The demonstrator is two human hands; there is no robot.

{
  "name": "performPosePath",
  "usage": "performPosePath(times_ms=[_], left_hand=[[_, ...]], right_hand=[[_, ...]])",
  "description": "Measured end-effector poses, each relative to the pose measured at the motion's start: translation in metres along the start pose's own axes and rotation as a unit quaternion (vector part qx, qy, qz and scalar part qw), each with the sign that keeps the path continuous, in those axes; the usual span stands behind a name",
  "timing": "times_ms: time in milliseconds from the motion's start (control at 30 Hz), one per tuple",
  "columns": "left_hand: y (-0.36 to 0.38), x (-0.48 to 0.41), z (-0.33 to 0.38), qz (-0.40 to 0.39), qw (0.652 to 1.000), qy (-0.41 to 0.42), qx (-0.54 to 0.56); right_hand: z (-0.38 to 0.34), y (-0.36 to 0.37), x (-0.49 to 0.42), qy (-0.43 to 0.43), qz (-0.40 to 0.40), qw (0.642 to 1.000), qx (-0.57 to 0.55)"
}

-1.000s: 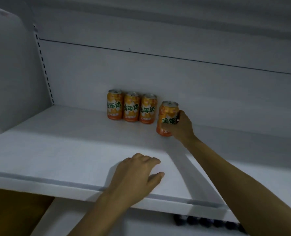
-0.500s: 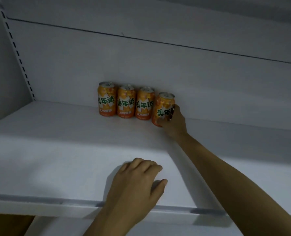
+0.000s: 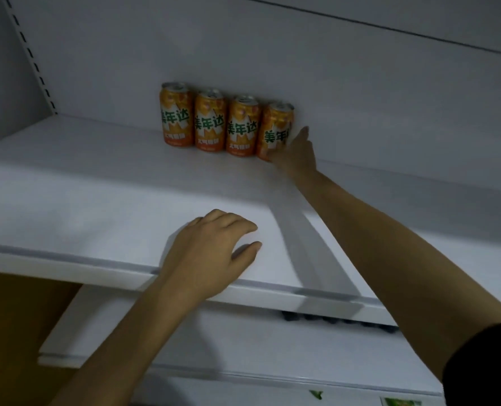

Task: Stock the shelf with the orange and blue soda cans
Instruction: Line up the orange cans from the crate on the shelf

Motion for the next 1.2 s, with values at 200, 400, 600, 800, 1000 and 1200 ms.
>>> performPosePath(times_ms=[200, 400, 600, 800, 1000, 1200], left_hand=[[-0.008, 0.008, 0.005, 0.052, 0.994, -0.055, -0.080], [-0.027, 0.105, 0.017, 0.101, 0.960, -0.202, -0.166], [-0.023, 0.283, 0.037, -0.007, 0.896, -0.401, -0.192], [-0.004, 0.435, 0.067, -0.120, 0.818, -0.529, -0.193], [0.033, 0.537, 0.087, -0.193, 0.750, -0.624, -0.105], [0.066, 0.615, 0.076, -0.253, 0.722, -0.644, 0.011]], right_hand=[[-0.012, -0.024, 0.086, -0.132, -0.092, 0.985, 0.059], [-0.034, -0.017, 0.219, -0.338, -0.180, 0.923, 0.027], [0.001, 0.055, 0.365, -0.408, -0.341, 0.846, 0.025], [0.088, 0.122, 0.473, -0.331, -0.505, 0.790, 0.110], [0.177, 0.147, 0.539, -0.265, -0.611, 0.722, 0.186], [0.248, 0.185, 0.596, -0.152, -0.674, 0.672, 0.268]])
Point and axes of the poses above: each hand's wrist, its own x-axis away from the middle knuckle, its own y-axis out of the palm, z = x × y, the point moved 5 cm from there along -x, towards the middle knuckle, and after that the axes turned 5 degrees about -x, right-handed, at the moved point
